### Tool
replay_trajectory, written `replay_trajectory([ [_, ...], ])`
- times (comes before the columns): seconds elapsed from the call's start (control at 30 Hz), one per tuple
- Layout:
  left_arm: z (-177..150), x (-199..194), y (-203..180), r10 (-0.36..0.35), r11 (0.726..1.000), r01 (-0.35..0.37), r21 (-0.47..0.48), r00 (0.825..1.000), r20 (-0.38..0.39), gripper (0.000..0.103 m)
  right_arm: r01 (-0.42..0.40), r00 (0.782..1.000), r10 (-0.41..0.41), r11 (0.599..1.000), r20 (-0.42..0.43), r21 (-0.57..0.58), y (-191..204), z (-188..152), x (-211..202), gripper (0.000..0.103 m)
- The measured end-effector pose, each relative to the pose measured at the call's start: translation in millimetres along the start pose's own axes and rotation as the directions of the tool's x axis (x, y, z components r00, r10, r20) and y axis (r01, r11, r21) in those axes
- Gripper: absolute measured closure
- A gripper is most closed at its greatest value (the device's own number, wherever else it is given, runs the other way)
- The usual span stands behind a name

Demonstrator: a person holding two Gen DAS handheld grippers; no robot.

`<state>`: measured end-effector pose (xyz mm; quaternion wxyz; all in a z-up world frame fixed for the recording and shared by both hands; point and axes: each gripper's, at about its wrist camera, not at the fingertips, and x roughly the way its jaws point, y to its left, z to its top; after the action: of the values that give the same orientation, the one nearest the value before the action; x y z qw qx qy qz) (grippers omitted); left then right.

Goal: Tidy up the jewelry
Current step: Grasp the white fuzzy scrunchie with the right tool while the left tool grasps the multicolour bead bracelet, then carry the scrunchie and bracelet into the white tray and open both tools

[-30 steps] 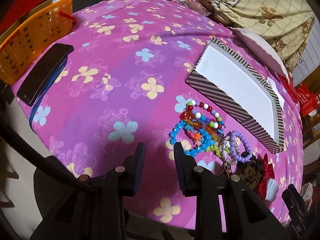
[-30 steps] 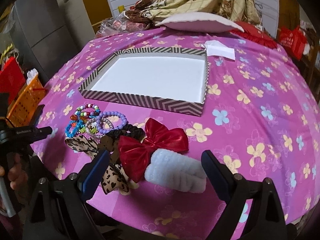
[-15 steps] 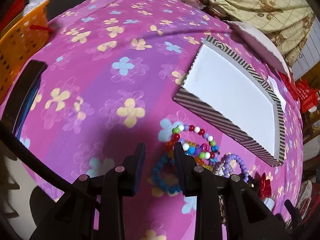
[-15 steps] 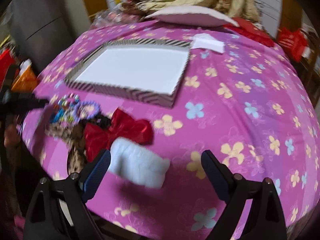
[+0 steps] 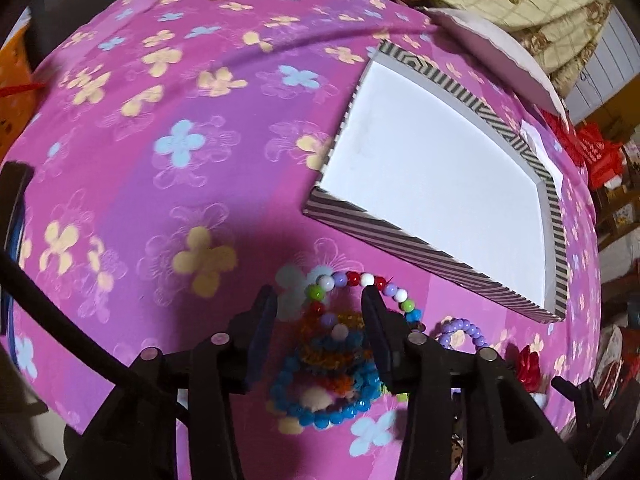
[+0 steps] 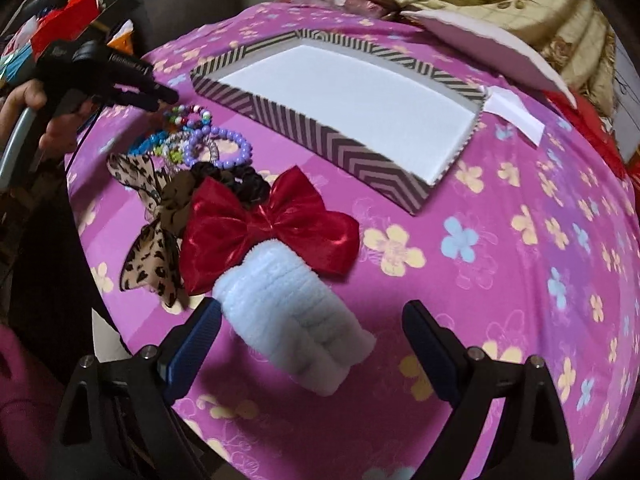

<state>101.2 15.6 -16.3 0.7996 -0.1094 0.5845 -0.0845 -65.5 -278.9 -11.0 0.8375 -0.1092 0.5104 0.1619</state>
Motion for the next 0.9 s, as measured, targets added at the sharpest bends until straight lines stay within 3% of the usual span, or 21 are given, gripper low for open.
replay_trajectory([
  [0.17, 5.6, 12.4, -5.5, 0.0, 1.0, 0.0, 0.012, 1.0, -0.032, 0.043, -0.017, 1.0, 0.017, 1.0, -0.003, 0.015, 0.4, -5.1, 6.8, 0.01],
  [0.3, 7.9, 15.6, -11.8, 0.023, 0.999, -0.022, 0.037, 0.999, -0.028, 0.043, -0.015, 1.0, 0.015, 1.0, -0.014, 0.021, 1.4, -10.5, 10.9, 0.035],
  [0.33, 8.4, 15.9, -12.7, 0.03, 0.999, -0.028, 0.043, 0.999, -0.026, 0.044, -0.017, 1.0, 0.017, 0.999, -0.01, 0.027, 0.8, -11.5, 11.4, 0.035],
  [0.43, 7.7, 16.9, -15.1, 0.068, 0.995, -0.066, 0.076, 0.998, -0.018, 0.069, -0.017, 1.0, 0.016, 0.999, 0.013, 0.032, 3.8, -14.5, 9.4, 0.043],
  [0.5, 7.6, 17.0, -14.3, 0.081, 0.993, -0.08, 0.087, 0.997, -0.012, 0.078, -0.008, 1.0, 0.007, 1.0, 0.02, 0.03, 5.7, -15.1, 7.2, 0.049],
  [0.7, 6.3, 0.5, -4.9, 0.017, 0.999, -0.017, 0.043, 1.0, 0.006, 0.078, -0.017, 0.999, 0.013, 0.995, 0.035, 0.101, -2.5, -21.0, -7.0, 0.062],
  [0.9, 8.4, -32.5, -12.1, -0.015, 0.998, 0.011, 0.054, 0.998, 0.065, 0.078, -0.005, 0.998, -0.003, 0.991, 0.059, 0.135, -12.4, -28.1, -23.7, 0.062],
])
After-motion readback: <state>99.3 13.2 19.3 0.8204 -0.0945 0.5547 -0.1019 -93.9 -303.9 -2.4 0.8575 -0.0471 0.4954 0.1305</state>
